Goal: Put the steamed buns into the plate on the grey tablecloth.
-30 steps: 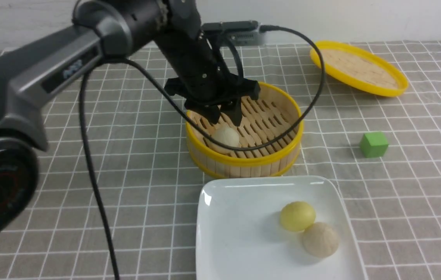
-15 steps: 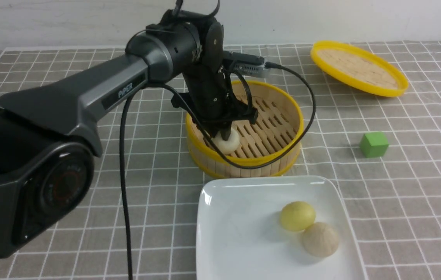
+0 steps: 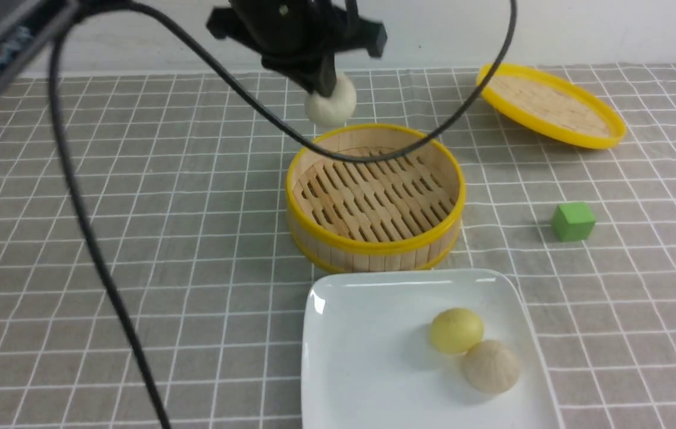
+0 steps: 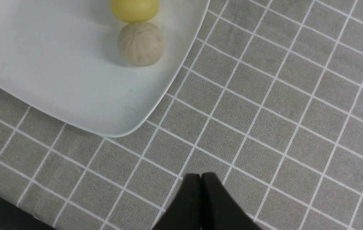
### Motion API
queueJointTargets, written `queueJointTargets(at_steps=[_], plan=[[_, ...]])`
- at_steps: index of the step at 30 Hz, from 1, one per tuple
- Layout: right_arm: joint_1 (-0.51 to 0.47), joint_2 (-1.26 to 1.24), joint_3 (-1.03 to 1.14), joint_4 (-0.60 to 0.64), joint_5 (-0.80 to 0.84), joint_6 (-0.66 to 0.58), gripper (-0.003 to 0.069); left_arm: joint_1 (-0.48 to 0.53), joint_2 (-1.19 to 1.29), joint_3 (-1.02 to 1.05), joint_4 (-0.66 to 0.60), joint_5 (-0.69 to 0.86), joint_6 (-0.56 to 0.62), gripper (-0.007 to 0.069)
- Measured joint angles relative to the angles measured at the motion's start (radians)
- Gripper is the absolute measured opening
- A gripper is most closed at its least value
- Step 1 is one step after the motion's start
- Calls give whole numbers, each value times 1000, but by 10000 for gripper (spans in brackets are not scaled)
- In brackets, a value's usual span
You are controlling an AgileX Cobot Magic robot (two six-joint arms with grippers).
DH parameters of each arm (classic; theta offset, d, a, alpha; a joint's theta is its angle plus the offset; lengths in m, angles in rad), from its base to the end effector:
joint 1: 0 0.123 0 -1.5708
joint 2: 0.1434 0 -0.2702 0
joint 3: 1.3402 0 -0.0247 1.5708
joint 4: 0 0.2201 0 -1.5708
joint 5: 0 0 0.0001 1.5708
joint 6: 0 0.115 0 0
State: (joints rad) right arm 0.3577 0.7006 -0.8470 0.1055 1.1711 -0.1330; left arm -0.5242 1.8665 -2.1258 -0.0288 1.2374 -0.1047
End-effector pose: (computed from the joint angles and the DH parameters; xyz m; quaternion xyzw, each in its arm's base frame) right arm 0.0867 0.0443 0.3077 -0.2263 0.9216 0.0871 0.3031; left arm 0.3324 -0.1958 0.3761 0.1964 0.9220 -0.1168 0.3126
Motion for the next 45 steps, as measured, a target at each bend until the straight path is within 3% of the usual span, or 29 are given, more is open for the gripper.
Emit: queueJointTargets(at_steps=[3,7,10,14,20,25,28,29,30,33,35,41,45], plan=[[0,0,0,0,9,0,12,0,-95,41,-11,0,0,24],[0,0,0,0,59,1,12,-1,-212,266,-94,0,1,25],[0,-5,0,0,79,20,12,-34,-240,546,-146,-2,-11,26],[0,-42,6,0,83,38,15,-118,-196,775,-150,-164,-22,27],[0,-136,6,0,85,43,19,-171,-116,843,-154,-290,-47,50],[0,-277,6,-4,85,107,23,-195,-61,847,-171,-357,-53,156],[0,-406,36,-15,77,159,29,-198,-53,847,-184,-394,-55,288],[0,-414,40,-15,70,164,29,-198,-53,847,-184,-396,-55,295],[0,-471,78,-15,32,169,31,-199,-53,847,-185,-404,-55,352],[0,-540,176,-15,-75,173,35,-199,-53,847,-185,-407,-55,420],[0,-596,305,-15,-261,174,38,-199,-57,847,-186,-407,-55,477],[0,-605,485,10,-586,176,43,-199,-102,835,-174,-406,-56,497],[0,-605,503,15,-641,176,46,-199,-122,830,-164,-406,-56,490]])
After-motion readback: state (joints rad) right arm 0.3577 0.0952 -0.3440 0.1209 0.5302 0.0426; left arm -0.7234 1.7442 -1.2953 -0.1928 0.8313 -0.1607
